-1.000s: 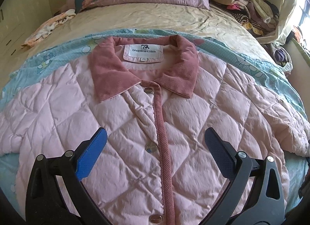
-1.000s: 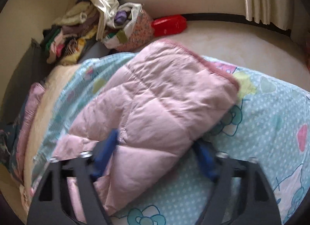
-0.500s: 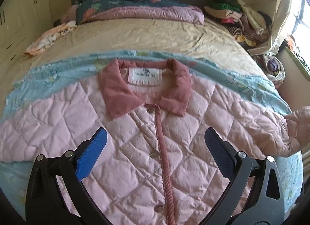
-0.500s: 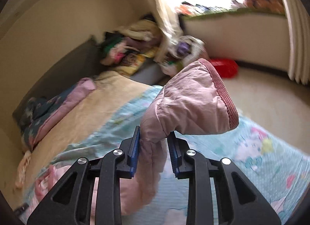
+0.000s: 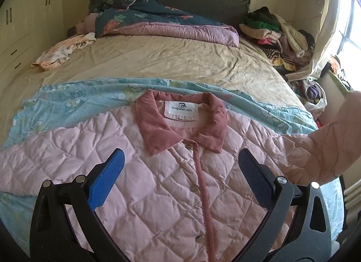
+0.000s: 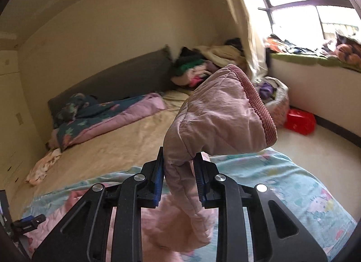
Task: Fold large clothes
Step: 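Grasp the sleeve cuff with the right tool and lift it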
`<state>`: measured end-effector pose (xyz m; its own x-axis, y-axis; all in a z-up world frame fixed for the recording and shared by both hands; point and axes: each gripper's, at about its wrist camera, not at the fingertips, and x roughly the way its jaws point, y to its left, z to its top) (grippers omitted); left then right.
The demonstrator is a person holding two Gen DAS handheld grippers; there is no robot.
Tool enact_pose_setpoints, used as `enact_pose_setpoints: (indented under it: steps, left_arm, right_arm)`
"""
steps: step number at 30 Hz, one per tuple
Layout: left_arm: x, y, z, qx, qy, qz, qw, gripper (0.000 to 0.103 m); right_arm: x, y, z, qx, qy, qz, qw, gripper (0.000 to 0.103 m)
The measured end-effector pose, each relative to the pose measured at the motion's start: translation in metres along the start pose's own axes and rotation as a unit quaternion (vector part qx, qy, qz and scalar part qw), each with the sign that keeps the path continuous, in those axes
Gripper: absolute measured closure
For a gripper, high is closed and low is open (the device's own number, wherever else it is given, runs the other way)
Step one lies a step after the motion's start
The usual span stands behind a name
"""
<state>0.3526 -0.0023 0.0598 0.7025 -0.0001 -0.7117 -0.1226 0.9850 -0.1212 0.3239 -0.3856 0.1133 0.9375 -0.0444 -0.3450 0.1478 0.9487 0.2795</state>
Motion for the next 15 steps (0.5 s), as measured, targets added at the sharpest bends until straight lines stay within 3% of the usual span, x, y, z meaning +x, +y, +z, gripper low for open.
enact_pose_setpoints:
  steps: [15]
  left_arm:
    - [-0.027,0.055,0.007,-0.027,-0.018,-0.019,0.9993,0.008]
  right_arm:
    - [-0.008,0.114,-0.001,-0.07,0.002,0.072,0.995,0.08]
